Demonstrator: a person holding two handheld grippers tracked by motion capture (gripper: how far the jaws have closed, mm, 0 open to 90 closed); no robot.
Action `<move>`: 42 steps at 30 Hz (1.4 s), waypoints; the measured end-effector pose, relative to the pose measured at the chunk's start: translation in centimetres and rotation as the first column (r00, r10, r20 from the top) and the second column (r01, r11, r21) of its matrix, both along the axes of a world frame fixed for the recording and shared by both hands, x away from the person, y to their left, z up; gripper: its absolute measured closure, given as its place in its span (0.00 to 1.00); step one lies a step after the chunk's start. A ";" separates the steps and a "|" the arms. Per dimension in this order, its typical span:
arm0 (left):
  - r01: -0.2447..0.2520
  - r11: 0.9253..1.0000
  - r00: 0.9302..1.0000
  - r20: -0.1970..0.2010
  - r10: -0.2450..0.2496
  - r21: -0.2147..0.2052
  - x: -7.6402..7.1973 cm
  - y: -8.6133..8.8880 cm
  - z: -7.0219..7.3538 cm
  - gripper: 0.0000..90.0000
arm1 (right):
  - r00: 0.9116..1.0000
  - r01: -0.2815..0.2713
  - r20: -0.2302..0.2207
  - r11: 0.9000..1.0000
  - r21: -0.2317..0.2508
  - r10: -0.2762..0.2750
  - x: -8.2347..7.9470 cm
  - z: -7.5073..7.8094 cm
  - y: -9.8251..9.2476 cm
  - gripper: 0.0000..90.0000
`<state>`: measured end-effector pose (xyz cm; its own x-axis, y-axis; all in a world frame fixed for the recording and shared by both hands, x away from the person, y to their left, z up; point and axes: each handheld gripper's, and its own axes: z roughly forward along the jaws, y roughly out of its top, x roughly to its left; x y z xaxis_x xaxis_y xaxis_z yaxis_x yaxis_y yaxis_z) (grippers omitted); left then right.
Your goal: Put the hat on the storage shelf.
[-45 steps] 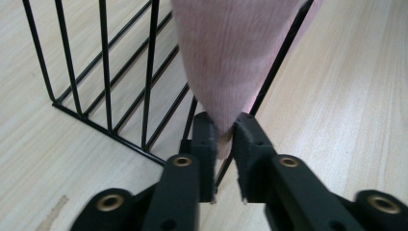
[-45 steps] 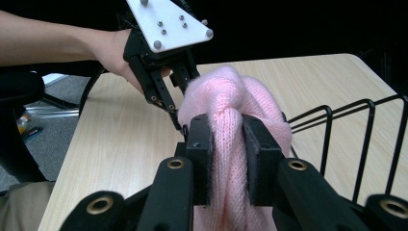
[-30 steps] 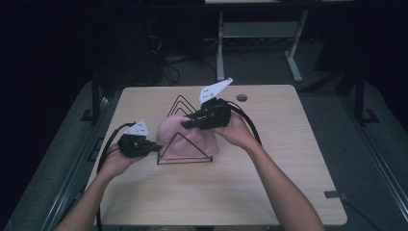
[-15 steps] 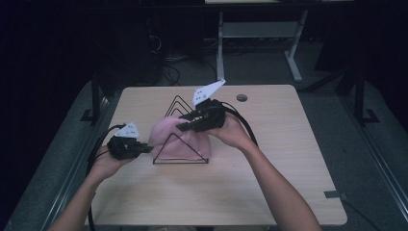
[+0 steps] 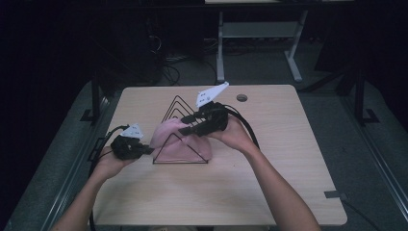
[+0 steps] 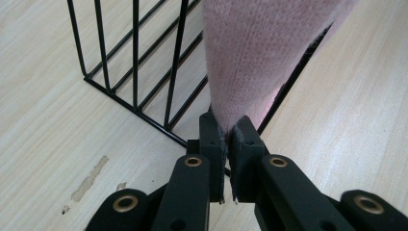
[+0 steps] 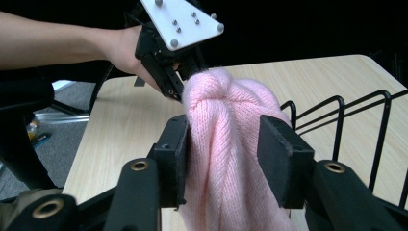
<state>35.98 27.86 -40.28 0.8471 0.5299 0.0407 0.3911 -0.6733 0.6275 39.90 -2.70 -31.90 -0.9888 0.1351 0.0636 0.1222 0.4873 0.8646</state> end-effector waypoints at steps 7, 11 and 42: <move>-0.008 1.000 1.000 -0.017 0.009 0.017 0.2 -0.1 -0.4 0.95 | 1.000 0.014 -0.004 1.000 -0.001 -0.014 0.0 -0.2 -0.5 0.59; -0.018 0.999 0.999 -0.034 0.019 0.034 0.4 0.0 -0.7 0.95 | 1.000 0.031 0.002 0.999 -0.007 -0.031 -0.2 -0.8 -0.9 0.71; -0.066 0.992 0.998 -0.021 0.064 -0.111 -0.9 2.8 -0.1 0.70 | 0.990 0.132 -0.049 0.991 0.037 -0.130 -0.9 -1.7 -4.6 0.41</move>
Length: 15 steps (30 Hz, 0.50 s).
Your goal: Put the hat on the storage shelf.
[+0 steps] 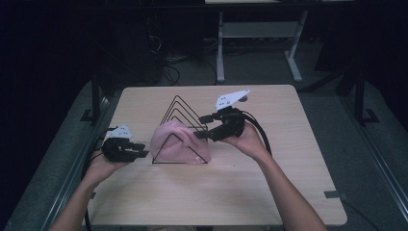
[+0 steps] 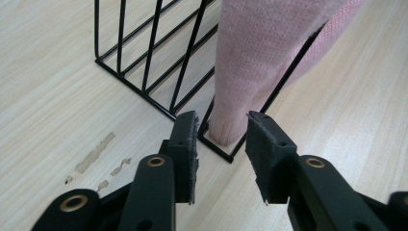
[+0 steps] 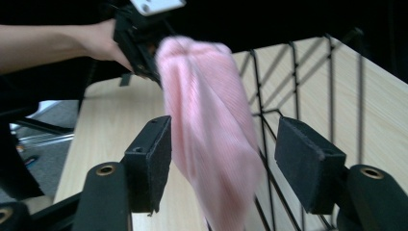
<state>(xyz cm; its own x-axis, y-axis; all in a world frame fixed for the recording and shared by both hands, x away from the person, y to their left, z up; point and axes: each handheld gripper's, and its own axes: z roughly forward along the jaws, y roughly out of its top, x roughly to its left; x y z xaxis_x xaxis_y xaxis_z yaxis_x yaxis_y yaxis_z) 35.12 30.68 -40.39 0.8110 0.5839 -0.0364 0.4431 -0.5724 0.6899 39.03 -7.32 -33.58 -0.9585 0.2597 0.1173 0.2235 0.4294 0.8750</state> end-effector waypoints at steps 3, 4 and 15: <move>-0.015 1.000 1.000 0.001 0.015 -0.019 -0.1 0.2 0.0 0.67 | 0.999 0.033 -0.004 0.999 0.002 -0.033 -0.1 -0.2 -1.3 0.39; -0.018 1.000 1.000 -0.002 0.017 -0.022 -0.2 0.3 0.0 0.66 | 0.999 0.044 -0.007 0.999 0.001 -0.044 -0.2 -0.3 -1.7 0.38; -0.044 0.998 0.999 -0.019 0.043 -0.035 -0.5 0.0 -0.2 0.56 | 0.986 0.163 -0.045 0.987 -0.011 -0.163 -1.0 -2.3 -7.0 0.33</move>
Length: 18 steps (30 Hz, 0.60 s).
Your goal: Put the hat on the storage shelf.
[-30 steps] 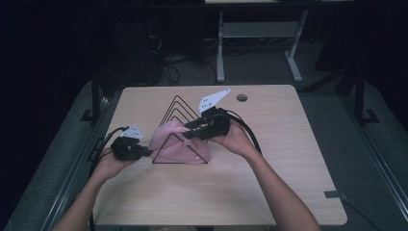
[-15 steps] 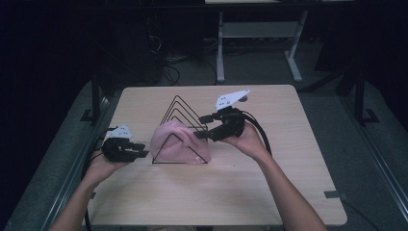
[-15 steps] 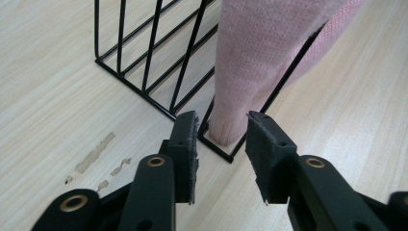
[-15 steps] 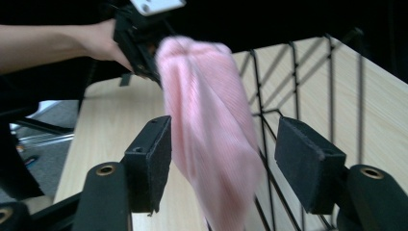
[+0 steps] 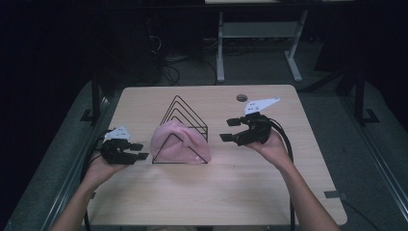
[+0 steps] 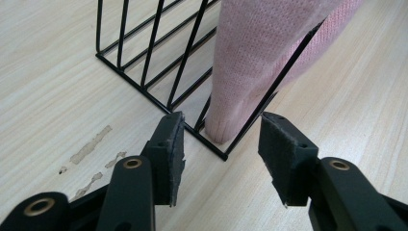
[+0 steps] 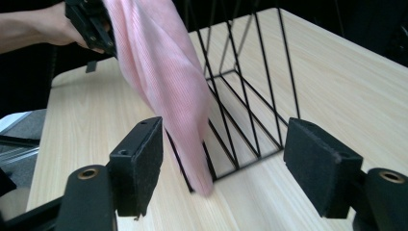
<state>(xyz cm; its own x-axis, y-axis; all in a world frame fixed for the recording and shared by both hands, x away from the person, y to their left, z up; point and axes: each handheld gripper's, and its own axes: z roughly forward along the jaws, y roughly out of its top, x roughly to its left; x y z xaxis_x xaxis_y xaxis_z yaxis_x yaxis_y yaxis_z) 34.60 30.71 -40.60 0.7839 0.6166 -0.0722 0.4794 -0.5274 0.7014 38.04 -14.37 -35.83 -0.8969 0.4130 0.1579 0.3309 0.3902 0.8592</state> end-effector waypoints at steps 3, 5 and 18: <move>-0.006 1.000 1.000 -0.006 0.006 -0.002 0.0 -0.1 0.0 0.53 | 1.000 0.028 -0.003 1.000 -0.006 -0.028 -0.3 -0.5 -1.3 0.32; -0.008 1.000 1.000 -0.005 0.008 -0.004 -0.1 -0.2 0.0 0.53 | 0.999 0.043 -0.005 0.999 -0.004 -0.043 -0.5 -0.7 -2.1 0.32; -0.016 1.000 1.000 -0.014 0.016 -0.011 -0.5 -0.5 -0.2 0.45 | 0.992 0.116 -0.048 0.993 -0.026 -0.117 -1.9 -3.0 -6.0 0.32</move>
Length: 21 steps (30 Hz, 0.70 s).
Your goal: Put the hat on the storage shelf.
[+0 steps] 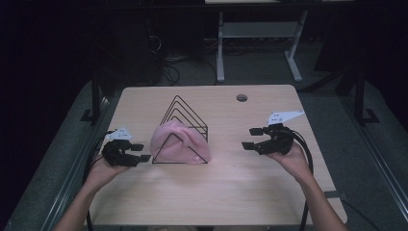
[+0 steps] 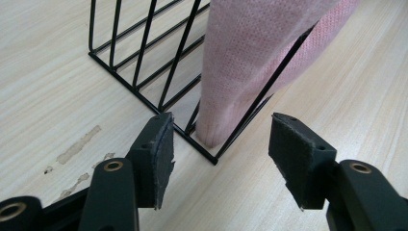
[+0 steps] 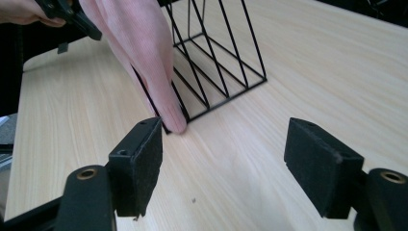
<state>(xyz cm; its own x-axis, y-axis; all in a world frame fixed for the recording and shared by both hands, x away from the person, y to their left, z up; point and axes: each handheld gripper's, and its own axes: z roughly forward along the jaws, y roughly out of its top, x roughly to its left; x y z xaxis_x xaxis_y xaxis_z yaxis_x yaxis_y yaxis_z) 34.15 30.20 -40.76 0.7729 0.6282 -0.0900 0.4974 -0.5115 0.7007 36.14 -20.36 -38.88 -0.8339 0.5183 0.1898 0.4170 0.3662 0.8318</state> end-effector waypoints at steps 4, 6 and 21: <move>-0.004 1.000 1.000 0.005 0.004 -0.003 -0.2 0.1 0.1 0.43 | 1.000 0.018 -0.014 1.000 -0.010 -0.018 -0.4 -0.8 -1.0 0.32; -0.012 1.000 1.000 -0.001 0.012 -0.012 -0.4 0.1 0.0 0.42 | 0.999 0.029 -0.026 1.000 -0.007 -0.029 -0.7 -1.1 -1.6 0.32; -0.050 0.998 0.999 0.001 0.050 -0.029 -2.0 0.9 -0.6 0.40 | 0.993 0.105 -0.058 0.994 -0.011 -0.105 -3.2 -3.4 -5.3 0.32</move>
